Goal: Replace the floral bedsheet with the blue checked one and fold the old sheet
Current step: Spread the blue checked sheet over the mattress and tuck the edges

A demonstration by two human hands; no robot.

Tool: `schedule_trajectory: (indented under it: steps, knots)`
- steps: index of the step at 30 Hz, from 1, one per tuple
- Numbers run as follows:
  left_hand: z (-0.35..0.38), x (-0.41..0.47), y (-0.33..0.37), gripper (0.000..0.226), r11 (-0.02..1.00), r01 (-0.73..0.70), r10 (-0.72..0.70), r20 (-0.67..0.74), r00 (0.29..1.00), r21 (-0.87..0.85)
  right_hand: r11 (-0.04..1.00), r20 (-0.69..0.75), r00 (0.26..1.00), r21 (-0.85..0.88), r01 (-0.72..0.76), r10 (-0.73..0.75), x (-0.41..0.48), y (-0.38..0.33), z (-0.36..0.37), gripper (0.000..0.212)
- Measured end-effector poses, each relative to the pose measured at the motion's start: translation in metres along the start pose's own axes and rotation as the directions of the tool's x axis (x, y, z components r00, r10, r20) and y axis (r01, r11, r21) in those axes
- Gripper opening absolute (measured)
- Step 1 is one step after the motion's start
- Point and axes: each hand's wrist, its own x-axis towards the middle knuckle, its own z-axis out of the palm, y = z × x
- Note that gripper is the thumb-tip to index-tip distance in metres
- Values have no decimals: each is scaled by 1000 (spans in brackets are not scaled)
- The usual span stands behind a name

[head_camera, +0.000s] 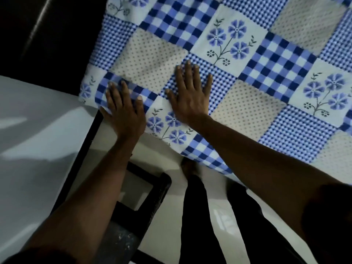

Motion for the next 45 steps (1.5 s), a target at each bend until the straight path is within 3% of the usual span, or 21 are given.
schedule_trajectory:
  steps: [4, 9, 13, 17, 19, 21, 23, 25, 29, 35, 39, 42, 45]
  knots:
    - [-8, 9, -22, 71, 997, 75, -75, -21, 997, -15, 998, 23, 997, 5, 67, -67, 15, -41, 7, 75]
    - [-24, 25, -36, 66, 973, 140, -162, -110, 981, -181, 970, 106, 965, -17, 243, -240, 29, -90, 16, 70]
    - [-34, 39, -34, 58, 967, -29, -41, -265, 963, -254, 932, 175, 919, -17, 362, -353, 41, -122, 18, 71]
    - [-41, 63, -10, 49, 903, -265, 137, -358, 923, -338, 805, 299, 774, -31, 593, -559, 66, -124, 4, 78]
    - [-42, 72, 10, 52, 865, -348, 220, -351, 910, -362, 766, 236, 739, 41, 641, -631, 77, -108, -9, 73]
    - [-38, 81, 33, 52, 834, -412, 295, -334, 895, -367, 818, 42, 829, 202, 539, -557, 80, -78, -23, 62]
    - [-28, 92, 56, 52, 818, -509, 415, -339, 844, -267, 861, -147, 899, 261, 437, -412, 81, -40, -36, 59]
    - [-12, 107, 72, 53, 813, -576, 534, -287, 795, -85, 938, -133, 948, 154, 309, -290, 86, -9, -43, 60]
    - [-1, 143, 72, 56, 907, -411, 420, -145, 896, 86, 987, 1, 988, -19, 157, -157, 127, -1, -33, 66]
    - [-14, 181, 26, 65, 992, -109, 117, -109, 987, 70, 953, 47, 956, -85, 292, -289, 182, -69, -22, 69]
    - [-20, 189, 9, 67, 991, -137, 136, -62, 989, -4, 932, 121, 933, -93, 351, -340, 210, -102, -27, 66]
    - [-26, 194, 12, 66, 992, -64, 63, -15, 998, -111, 884, 208, 870, -44, 465, -447, 229, -106, -44, 63]
    - [-38, 197, 29, 62, 991, -70, 61, -77, 995, -115, 867, 84, 864, 80, 491, -497, 240, -77, -71, 59]
